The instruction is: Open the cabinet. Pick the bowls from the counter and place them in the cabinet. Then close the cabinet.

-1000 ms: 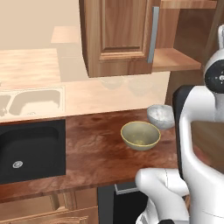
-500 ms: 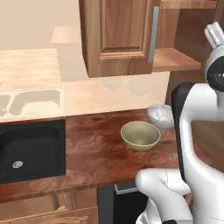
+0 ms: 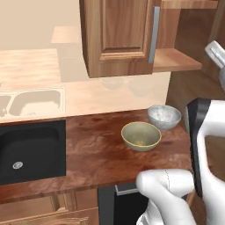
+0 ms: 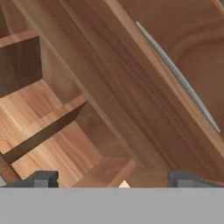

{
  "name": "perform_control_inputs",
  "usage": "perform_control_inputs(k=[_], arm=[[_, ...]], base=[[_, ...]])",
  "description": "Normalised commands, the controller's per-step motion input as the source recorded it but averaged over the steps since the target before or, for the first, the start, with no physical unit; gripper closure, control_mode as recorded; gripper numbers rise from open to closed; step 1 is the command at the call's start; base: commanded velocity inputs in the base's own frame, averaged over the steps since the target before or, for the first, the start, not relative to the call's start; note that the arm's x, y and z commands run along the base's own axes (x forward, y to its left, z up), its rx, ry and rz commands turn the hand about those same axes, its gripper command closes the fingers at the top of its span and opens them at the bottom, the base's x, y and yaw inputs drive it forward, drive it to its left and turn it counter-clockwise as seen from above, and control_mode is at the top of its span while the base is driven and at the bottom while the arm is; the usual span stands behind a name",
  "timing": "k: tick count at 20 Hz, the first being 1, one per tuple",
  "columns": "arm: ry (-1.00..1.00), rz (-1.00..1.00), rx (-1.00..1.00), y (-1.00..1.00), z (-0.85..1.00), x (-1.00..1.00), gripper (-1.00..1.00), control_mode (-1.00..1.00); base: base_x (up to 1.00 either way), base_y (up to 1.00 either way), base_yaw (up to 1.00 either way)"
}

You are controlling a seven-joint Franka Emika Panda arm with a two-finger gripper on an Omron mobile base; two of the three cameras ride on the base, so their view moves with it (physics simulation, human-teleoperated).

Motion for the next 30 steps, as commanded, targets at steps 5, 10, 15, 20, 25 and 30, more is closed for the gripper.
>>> perform_control_inputs(k=[5,10,15,20,25,30], arm=[[-0.04,0.19,-0.23,0.0,-0.24,0.02,-1.0,-1.0],[-0.15,0.24,-0.26,0.07,-0.21,0.23,-1.0,-1.0],[-0.1,0.25,-0.24,0.16,-0.02,0.21,-1.0,-1.0],[-0.07,0.07,-0.24,0.31,0.0,0.01,-1.0,-1.0],[-0.02,0.0,-0.21,0.32,0.0,0.1,-1.0,-1.0],[0.0,-0.02,-0.1,0.22,0.0,0.24,-1.0,-1.0]], base=[[0.0,0.0,0.0],[0.0,0.0,0.0],[0.0,0.0,0.0],[0.0,0.0,0.0],[0.0,0.0,0.0],[0.0,0.0,0.0]])
